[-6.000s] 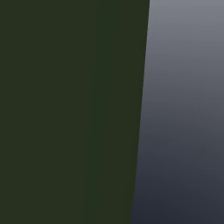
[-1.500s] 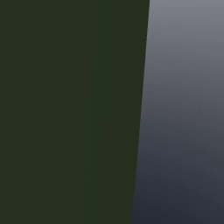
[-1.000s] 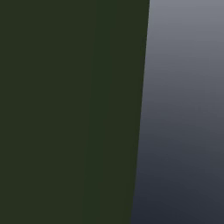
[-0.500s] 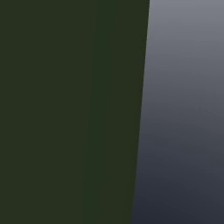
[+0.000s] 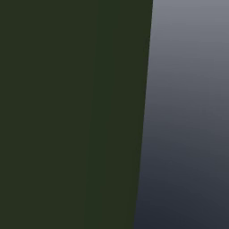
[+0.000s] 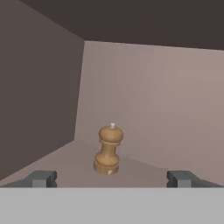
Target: Retrieve the shaker from the cabinet and place it next the steak on a plate on the dining table.
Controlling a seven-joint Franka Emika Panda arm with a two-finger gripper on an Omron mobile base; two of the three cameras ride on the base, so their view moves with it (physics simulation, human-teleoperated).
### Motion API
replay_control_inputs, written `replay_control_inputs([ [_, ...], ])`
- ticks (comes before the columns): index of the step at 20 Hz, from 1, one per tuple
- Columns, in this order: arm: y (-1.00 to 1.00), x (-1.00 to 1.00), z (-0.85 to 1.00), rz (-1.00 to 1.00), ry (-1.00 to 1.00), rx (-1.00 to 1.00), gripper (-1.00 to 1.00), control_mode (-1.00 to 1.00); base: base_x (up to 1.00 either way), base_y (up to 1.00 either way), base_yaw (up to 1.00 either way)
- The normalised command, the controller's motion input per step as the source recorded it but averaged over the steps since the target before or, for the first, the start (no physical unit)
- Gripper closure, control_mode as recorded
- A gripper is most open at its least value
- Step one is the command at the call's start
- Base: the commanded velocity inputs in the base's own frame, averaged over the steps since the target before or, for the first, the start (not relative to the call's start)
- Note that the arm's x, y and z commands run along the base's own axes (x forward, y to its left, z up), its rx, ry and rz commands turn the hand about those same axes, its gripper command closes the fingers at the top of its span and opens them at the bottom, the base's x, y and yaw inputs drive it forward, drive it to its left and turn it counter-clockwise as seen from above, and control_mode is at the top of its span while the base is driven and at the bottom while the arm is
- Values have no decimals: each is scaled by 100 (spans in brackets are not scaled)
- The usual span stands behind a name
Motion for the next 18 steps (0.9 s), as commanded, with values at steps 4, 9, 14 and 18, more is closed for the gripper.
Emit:
replay_control_inputs([
  [4,12,27,0,2,0,0,-100,-100,0,0,0],
  [9,4,21,0,0,0,1,-100,-100,0,0,0],
  [14,0,15,-2,2,0,4,-100,-100,0,0,0],
  [18,4,17,-14,1,0,8,-100,-100,0,0,0],
])
